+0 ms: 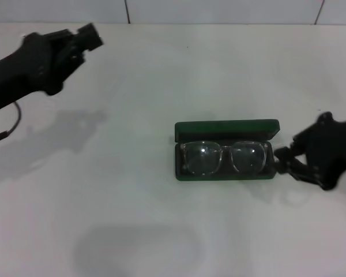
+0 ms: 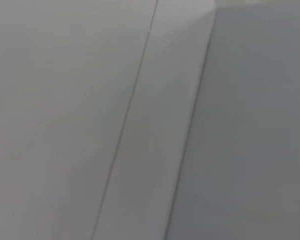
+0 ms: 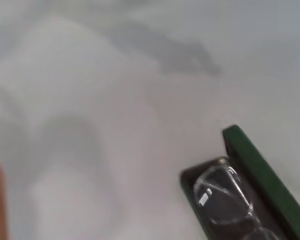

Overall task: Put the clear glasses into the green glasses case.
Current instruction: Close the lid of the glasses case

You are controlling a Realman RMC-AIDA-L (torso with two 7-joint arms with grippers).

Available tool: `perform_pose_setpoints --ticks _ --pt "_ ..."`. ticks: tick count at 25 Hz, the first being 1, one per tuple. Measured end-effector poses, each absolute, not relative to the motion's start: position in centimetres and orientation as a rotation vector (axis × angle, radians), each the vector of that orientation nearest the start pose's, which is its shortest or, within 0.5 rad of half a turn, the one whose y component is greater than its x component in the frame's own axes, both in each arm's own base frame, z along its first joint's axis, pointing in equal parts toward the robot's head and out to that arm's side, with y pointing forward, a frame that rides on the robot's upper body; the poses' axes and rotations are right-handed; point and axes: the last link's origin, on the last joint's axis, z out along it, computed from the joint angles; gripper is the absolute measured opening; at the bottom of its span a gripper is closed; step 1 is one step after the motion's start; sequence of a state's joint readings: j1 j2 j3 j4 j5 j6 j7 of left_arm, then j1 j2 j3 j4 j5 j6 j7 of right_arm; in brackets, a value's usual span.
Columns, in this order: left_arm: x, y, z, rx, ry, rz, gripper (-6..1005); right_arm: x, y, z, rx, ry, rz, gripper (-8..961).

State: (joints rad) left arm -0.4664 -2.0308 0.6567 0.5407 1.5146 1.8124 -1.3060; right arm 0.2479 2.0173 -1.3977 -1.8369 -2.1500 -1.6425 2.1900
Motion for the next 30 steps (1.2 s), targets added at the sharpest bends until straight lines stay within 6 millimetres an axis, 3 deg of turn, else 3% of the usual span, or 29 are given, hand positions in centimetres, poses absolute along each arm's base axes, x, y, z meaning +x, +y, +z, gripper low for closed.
perform_pose_setpoints --ticks 4,6,10,13,16,20,25,30 --pt "-22.8 32.5 3.9 -2.489 -0.537 -1.381 125 17.1 26.5 5.4 -2.911 0.283 0.154 149" --pt "-21.0 33.2 2.1 -2.578 -0.525 -1.367 125 18.0 26.2 6.9 -2.887 0.28 0.351 148" --pt "-19.2 33.7 0.3 -2.657 -0.514 -1.362 137 20.3 25.1 12.0 -2.737 0.253 0.909 148" --pt "-18.3 34.1 -0.9 -2.684 -0.526 -1.361 142 23.6 23.8 15.8 -2.503 0.192 1.313 155" --pt "-17.9 34.3 -1.8 -2.701 -0.535 -1.346 137 26.6 22.5 17.6 -2.334 0.166 1.404 162" --pt "-18.1 34.2 -2.8 -2.732 -0.562 -1.285 132 28.4 21.5 17.0 -2.209 0.192 1.402 187" --pt "-18.1 33.8 -4.4 -2.802 -0.58 -1.194 125 29.3 20.8 15.9 -2.091 0.196 1.476 278" --pt "-17.9 33.3 -6.7 -2.826 -0.595 -1.158 118 30.0 20.9 15.5 -2.03 0.211 1.488 451"
